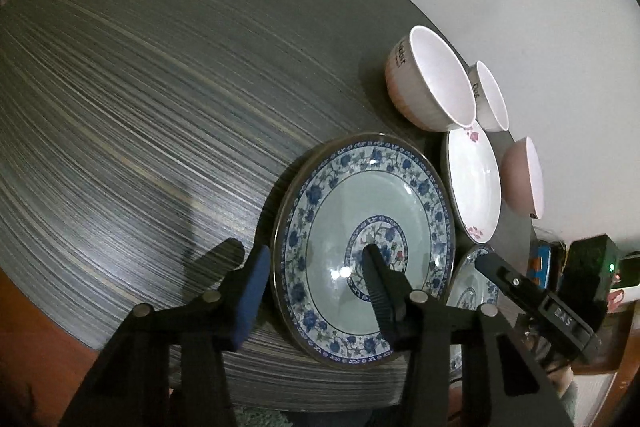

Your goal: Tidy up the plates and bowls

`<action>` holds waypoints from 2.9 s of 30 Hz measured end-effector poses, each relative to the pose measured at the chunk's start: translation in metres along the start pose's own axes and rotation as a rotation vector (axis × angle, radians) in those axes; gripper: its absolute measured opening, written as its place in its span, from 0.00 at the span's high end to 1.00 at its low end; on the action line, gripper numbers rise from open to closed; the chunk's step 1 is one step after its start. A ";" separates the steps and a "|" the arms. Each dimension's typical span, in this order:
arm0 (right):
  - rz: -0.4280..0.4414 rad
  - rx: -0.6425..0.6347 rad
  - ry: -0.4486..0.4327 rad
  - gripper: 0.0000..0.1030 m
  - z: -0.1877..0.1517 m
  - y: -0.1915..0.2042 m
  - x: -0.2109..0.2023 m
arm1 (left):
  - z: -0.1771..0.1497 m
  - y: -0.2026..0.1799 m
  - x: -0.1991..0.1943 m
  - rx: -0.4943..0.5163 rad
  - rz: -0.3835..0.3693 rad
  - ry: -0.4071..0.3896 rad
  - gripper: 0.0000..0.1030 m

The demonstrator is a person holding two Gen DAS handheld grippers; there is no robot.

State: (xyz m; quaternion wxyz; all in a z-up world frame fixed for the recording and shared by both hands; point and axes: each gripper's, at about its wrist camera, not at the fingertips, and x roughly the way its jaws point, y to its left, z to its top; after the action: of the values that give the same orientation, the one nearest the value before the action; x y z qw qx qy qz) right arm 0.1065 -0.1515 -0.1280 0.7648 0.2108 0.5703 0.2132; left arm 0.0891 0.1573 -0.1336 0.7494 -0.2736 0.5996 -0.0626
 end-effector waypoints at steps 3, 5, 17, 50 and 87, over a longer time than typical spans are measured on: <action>-0.017 -0.017 0.023 0.73 0.005 0.002 0.010 | 0.001 0.003 0.003 -0.006 0.006 0.004 0.54; -0.028 -0.022 0.035 0.74 0.008 0.001 0.016 | 0.001 0.005 0.005 -0.012 0.011 0.008 0.54; -0.062 -0.041 0.088 0.74 0.023 -0.005 0.045 | -0.001 0.003 0.022 -0.002 0.008 0.041 0.60; -0.087 -0.090 0.022 0.86 -0.001 0.053 0.060 | 0.021 0.034 -0.019 0.053 0.144 -0.144 0.79; -0.098 -0.031 -0.010 0.76 -0.027 0.056 0.083 | 0.030 0.057 -0.002 0.011 0.151 -0.176 0.74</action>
State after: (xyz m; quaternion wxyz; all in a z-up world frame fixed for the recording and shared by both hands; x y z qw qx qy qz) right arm 0.0974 -0.0563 -0.1676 0.7803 0.1720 0.5728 0.1831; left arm 0.1033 0.2166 -0.1555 0.8034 -0.2282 0.5498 0.0150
